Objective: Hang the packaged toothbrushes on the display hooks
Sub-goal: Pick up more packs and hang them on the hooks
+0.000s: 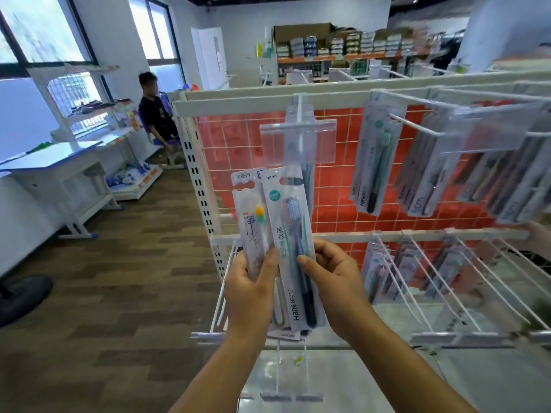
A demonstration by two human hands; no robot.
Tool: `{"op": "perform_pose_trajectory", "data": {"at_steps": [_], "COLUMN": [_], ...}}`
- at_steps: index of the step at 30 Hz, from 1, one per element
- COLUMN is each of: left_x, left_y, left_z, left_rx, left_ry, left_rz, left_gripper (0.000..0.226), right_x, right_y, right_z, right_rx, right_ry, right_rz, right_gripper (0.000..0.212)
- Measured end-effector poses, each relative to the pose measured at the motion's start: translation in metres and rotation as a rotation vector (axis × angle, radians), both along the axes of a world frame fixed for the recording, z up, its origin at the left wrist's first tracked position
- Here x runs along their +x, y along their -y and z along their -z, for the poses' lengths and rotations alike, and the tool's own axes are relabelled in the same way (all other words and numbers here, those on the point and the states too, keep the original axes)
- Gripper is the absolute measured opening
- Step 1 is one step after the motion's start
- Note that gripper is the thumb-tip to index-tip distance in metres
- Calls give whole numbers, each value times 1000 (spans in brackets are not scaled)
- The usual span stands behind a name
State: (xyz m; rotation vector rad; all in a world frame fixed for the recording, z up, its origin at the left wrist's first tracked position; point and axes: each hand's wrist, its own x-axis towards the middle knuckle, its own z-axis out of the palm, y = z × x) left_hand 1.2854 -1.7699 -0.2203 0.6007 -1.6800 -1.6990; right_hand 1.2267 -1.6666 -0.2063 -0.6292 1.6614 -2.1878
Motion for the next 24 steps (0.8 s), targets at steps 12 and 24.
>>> {"op": "perform_pose_trajectory", "data": {"at_steps": [12, 24], "left_x": [-6, -11], "left_y": [5, 23], "left_z": [-17, -18], "left_rx": [-3, 8], "left_ry": [-94, -108], "left_rz": [26, 66], "left_gripper": [40, 39], "right_x": [-3, -25], "right_y": [-2, 14], "right_z": [-10, -7], "right_rx": [-104, -75], "right_ry": [-83, -101], "right_rz": [73, 176], "right_gripper": [16, 13]}}
